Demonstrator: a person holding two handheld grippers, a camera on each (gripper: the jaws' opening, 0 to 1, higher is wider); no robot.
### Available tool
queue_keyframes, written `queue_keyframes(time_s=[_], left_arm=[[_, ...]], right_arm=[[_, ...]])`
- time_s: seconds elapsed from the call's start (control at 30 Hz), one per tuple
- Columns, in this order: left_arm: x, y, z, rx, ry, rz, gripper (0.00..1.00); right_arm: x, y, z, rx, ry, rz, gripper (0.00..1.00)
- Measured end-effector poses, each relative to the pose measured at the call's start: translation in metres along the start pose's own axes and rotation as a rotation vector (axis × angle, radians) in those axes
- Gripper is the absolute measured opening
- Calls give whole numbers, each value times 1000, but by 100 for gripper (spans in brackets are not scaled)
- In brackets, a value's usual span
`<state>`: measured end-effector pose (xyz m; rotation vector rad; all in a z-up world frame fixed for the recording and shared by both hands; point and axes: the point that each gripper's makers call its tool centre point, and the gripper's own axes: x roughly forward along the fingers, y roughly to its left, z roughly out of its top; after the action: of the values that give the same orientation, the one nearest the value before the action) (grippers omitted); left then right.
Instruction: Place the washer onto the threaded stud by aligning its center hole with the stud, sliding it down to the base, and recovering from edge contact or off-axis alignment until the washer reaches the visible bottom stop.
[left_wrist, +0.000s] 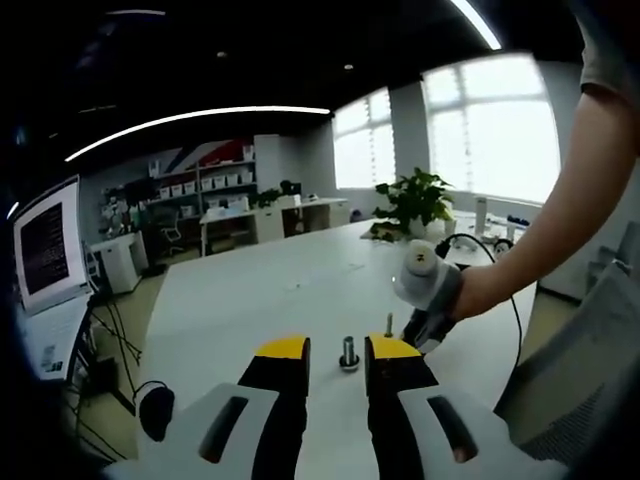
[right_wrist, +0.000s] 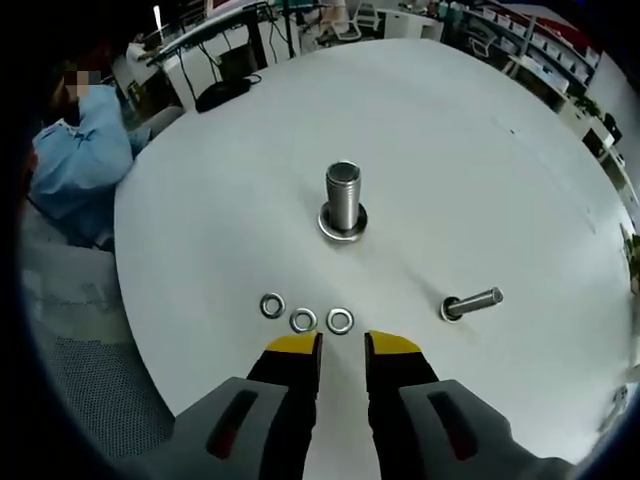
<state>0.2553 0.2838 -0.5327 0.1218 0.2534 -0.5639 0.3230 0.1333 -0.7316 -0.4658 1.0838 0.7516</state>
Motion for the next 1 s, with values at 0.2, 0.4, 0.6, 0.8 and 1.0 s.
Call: queue_keyframes(time_s=[0.2,0.4,0.6,0.8,1.0], left_arm=[[-2,1,0,-3,-2,8,20],[-1,0,-1,3,3,3,20],[-2,2,-1,1,1,11,20],[-1,3,-2,-2,4,13,20],[-1,2,-2,1,9,12,20]], right_arm=[[4,3,2,2,1,5,20],[7,1,2,12,10,9,20],[10,-1,1,16,19,13,20],[15,1,3,-4,27,18,20],[16,-1,4,-72,36,12,19]])
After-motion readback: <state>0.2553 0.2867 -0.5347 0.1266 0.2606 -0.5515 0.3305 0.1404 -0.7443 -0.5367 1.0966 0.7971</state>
